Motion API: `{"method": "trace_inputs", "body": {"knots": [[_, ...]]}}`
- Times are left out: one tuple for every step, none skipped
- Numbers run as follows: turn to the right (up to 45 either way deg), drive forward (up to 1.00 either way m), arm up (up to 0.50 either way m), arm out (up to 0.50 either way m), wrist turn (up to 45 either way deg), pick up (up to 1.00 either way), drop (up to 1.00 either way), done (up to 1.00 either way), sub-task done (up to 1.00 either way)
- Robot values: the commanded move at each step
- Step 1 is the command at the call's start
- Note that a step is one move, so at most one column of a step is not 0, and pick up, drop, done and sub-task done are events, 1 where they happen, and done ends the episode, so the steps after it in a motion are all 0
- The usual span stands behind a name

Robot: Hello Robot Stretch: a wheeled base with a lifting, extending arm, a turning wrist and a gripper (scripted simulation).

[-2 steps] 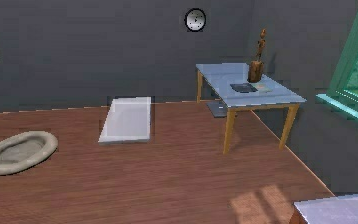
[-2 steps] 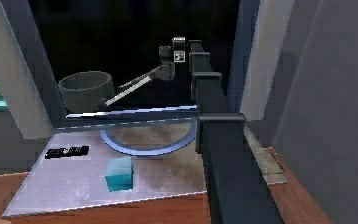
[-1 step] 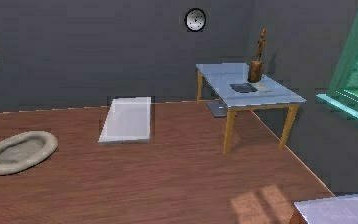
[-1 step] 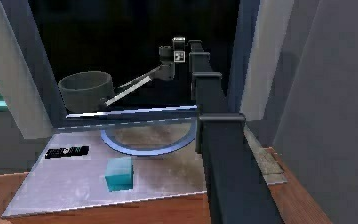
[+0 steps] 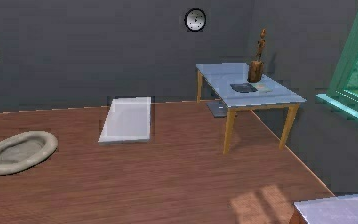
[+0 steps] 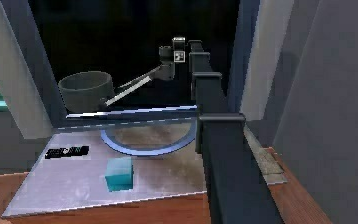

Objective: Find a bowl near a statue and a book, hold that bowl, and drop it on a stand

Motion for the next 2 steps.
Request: {"method": "trace_inputs", "body": {"knots": [[0.0, 0.00, 0.00, 0.00, 0.0, 0.00, 1.00, 0.00, 0.00], [0.0, 0.00, 0.00, -0.10, 0.0, 0.00, 0.00, 0.00, 0.00]]}}
